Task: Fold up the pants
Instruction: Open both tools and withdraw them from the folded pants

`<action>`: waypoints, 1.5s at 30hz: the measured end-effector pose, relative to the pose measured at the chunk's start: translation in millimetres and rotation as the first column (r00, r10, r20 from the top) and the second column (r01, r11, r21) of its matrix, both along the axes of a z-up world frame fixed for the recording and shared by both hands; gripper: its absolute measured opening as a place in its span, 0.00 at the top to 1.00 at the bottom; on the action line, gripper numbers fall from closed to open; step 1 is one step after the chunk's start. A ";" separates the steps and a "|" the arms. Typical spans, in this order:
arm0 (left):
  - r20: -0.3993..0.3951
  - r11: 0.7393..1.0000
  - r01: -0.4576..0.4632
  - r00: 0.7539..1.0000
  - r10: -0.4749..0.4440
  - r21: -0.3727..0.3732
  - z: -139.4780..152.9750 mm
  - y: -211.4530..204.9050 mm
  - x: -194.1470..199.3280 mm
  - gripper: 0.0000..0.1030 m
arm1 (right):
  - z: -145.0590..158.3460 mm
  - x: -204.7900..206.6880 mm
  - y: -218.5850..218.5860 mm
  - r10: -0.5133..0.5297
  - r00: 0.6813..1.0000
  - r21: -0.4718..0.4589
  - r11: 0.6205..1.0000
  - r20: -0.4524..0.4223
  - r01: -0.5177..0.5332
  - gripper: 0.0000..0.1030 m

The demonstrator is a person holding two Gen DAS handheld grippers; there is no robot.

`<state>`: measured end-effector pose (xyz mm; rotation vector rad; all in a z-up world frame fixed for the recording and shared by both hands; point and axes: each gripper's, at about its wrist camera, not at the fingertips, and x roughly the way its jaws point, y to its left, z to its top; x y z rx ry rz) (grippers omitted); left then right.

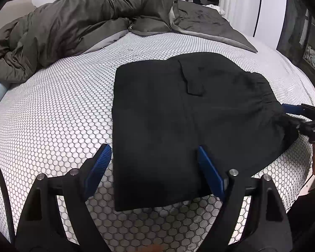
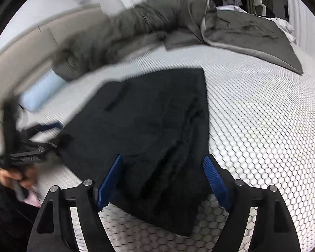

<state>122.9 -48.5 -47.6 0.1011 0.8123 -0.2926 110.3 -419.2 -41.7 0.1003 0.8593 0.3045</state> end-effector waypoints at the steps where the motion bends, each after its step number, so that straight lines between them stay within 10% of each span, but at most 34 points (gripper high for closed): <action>1: -0.002 1.000 0.001 1.000 -0.001 0.003 -1.2 -0.8 -1.3 0.18 | -5.4 1.2 -1.4 -0.006 1.000 -0.016 1.000 -0.020 0.006 0.22; 10: 0.082 1.000 -0.004 0.997 0.003 0.013 14.2 0.0 -32.5 0.00 | 13.4 -30.7 -26.3 -0.100 0.992 0.031 0.995 0.080 0.098 0.08; 23: 0.297 0.999 0.011 0.955 0.003 -0.045 34.5 -5.7 -90.3 0.00 | 33.0 -81.7 16.7 -0.008 0.939 -0.070 0.997 0.343 0.034 0.00; 45: 0.294 0.994 -0.029 0.954 0.060 -0.109 27.3 4.0 -79.9 0.00 | 37.7 -93.3 30.2 0.001 0.922 -0.064 0.998 0.387 0.026 0.00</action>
